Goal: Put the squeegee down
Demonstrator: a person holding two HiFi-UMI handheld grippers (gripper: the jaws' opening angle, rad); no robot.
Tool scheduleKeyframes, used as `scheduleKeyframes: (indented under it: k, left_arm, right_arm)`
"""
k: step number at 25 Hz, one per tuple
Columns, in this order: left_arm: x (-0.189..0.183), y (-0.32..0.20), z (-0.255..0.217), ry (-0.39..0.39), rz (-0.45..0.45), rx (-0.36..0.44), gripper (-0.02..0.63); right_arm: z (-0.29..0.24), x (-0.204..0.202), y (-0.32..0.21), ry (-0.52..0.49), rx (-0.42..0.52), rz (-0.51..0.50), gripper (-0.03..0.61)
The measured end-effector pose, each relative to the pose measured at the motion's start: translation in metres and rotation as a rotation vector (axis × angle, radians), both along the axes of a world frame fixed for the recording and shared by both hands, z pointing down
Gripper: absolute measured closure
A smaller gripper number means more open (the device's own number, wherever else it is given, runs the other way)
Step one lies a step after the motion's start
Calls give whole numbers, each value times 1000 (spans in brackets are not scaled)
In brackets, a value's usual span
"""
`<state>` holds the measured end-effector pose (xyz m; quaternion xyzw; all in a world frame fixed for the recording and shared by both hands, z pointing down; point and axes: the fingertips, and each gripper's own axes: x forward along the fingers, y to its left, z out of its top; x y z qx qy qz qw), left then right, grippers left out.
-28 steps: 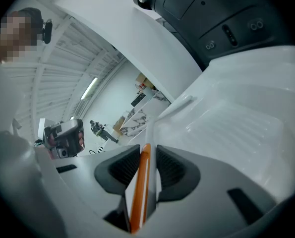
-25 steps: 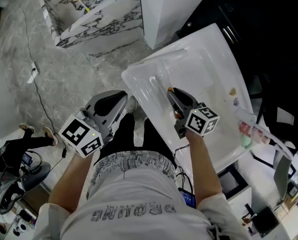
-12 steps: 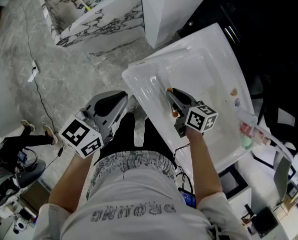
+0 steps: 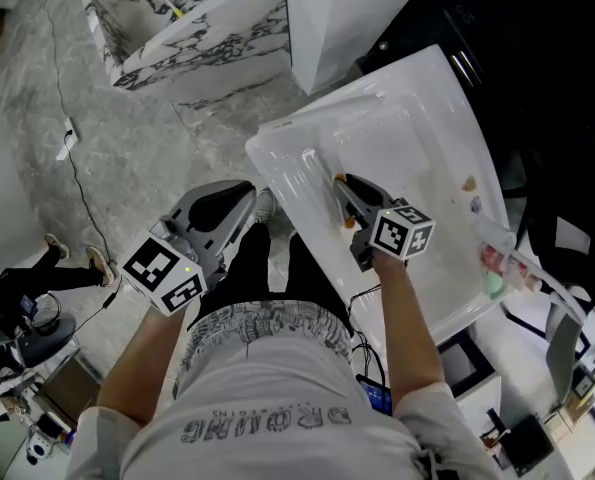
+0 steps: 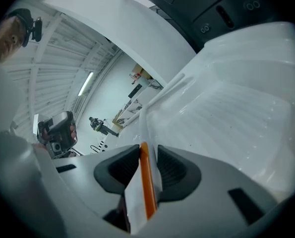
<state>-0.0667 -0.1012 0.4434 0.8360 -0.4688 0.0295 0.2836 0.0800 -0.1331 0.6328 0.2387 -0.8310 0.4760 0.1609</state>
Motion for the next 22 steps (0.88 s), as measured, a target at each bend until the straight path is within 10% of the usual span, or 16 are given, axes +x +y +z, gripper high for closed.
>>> scheduleKeyframes:
  k: [22]
  left_arm:
    - [2, 3, -9, 4, 12, 22, 577]
  right_arm:
    - [4, 12, 4, 34, -23, 36, 454]
